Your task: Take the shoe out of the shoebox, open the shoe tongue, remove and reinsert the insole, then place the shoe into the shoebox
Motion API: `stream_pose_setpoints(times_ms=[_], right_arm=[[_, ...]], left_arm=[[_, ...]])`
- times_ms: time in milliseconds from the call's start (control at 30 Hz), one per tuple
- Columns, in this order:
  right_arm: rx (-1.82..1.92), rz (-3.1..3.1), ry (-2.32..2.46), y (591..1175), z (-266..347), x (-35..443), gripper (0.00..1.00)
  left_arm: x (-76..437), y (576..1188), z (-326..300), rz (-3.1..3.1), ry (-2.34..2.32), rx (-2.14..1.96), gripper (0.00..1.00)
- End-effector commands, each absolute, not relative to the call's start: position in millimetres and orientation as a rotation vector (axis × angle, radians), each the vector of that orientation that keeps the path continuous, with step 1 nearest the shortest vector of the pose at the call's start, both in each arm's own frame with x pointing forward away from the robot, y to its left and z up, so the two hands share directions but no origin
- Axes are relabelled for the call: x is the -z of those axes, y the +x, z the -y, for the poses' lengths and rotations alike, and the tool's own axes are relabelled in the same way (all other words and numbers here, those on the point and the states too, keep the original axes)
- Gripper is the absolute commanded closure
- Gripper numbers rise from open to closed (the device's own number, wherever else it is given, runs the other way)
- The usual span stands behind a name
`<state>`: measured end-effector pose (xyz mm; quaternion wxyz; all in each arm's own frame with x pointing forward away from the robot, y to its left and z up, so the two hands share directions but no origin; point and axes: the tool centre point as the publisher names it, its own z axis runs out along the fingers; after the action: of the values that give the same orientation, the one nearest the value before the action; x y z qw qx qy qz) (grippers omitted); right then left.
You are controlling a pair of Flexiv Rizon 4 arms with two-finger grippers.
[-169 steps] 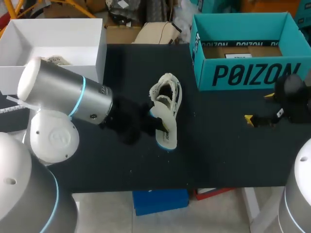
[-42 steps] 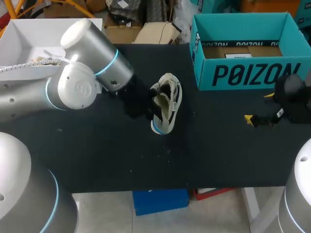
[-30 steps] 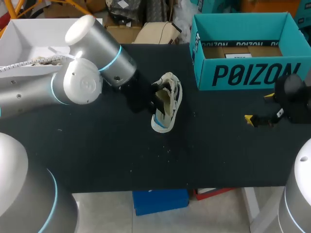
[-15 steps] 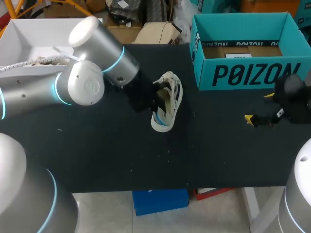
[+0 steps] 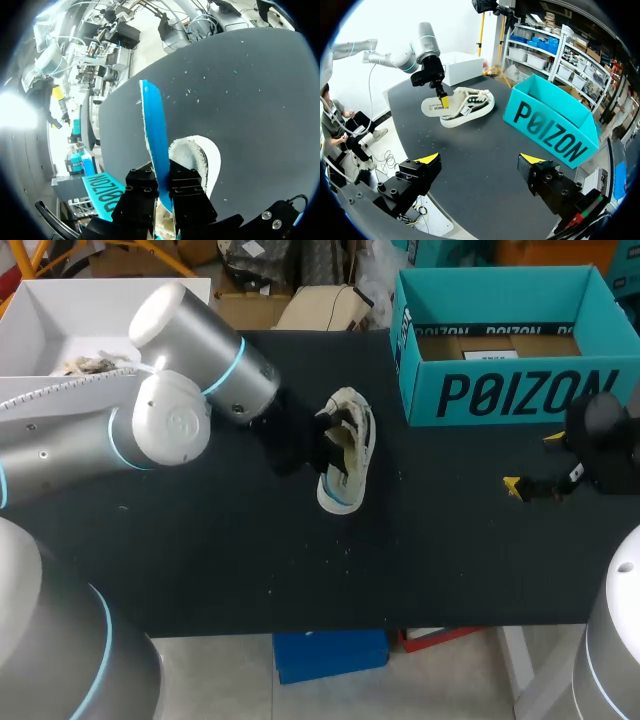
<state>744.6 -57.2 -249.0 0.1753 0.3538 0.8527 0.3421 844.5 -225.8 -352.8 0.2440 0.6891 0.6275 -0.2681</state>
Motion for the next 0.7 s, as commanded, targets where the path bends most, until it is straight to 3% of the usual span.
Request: stream_pose_setpoints(times_ms=[33,700], right_arm=[[-0.968,-2.415,1.004,743.8,56.6,249.0,0.0],[-0.968,-2.415,1.004,743.8,56.6,249.0,0.0]], left_arm=[[342.5,822.2,221.4,-1.665,1.853,0.747,1.0],[268.3,728.3,225.4,-1.496,1.784,0.814,1.0]])
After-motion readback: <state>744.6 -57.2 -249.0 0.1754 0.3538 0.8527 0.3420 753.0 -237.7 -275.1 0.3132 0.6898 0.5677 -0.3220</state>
